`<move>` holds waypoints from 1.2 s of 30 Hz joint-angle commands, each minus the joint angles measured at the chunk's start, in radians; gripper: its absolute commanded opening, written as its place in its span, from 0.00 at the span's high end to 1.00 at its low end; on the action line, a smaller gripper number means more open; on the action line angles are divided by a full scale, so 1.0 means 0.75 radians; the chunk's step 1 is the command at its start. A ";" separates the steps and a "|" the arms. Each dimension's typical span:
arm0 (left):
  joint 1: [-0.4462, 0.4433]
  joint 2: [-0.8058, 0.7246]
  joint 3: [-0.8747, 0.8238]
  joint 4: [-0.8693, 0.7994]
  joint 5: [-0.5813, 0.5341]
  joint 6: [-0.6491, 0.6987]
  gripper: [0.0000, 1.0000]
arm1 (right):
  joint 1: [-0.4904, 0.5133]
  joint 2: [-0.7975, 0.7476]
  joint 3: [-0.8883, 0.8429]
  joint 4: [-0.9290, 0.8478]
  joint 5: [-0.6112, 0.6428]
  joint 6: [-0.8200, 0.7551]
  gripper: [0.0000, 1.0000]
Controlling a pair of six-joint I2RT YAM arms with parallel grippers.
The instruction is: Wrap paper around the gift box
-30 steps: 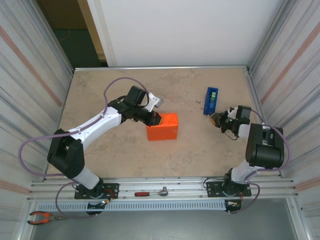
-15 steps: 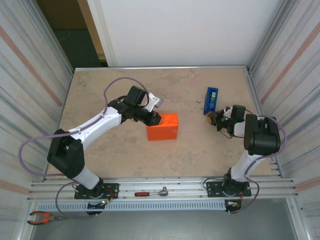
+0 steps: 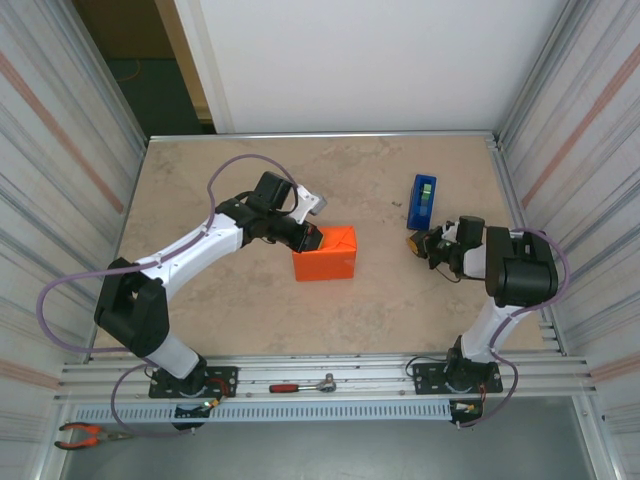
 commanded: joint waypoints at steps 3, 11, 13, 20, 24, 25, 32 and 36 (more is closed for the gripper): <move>-0.031 0.080 -0.053 -0.131 -0.048 0.028 1.00 | -0.010 -0.084 -0.030 -0.107 -0.044 -0.009 1.00; -0.031 0.084 -0.050 -0.133 -0.047 0.026 1.00 | 0.007 -0.368 0.005 -0.362 -0.064 -0.090 1.00; -0.031 0.082 -0.053 -0.131 -0.047 0.026 1.00 | 0.020 -0.447 0.021 -0.442 -0.056 -0.109 1.00; -0.032 0.084 -0.052 -0.131 -0.048 0.029 1.00 | 0.120 -0.683 0.144 -0.700 0.005 -0.116 1.00; -0.031 0.084 -0.053 -0.130 -0.048 0.030 1.00 | 0.244 -0.765 0.250 -0.798 0.073 -0.093 1.00; -0.032 0.084 -0.052 -0.130 -0.045 0.030 1.00 | 0.283 -0.776 0.277 -0.814 0.094 -0.086 1.00; -0.032 0.080 -0.055 -0.134 -0.056 0.034 1.00 | 0.536 -0.793 0.387 -0.827 0.224 -0.009 1.00; -0.033 0.082 -0.056 -0.134 -0.060 0.034 1.00 | 0.664 -0.782 0.411 -0.795 0.287 0.031 1.00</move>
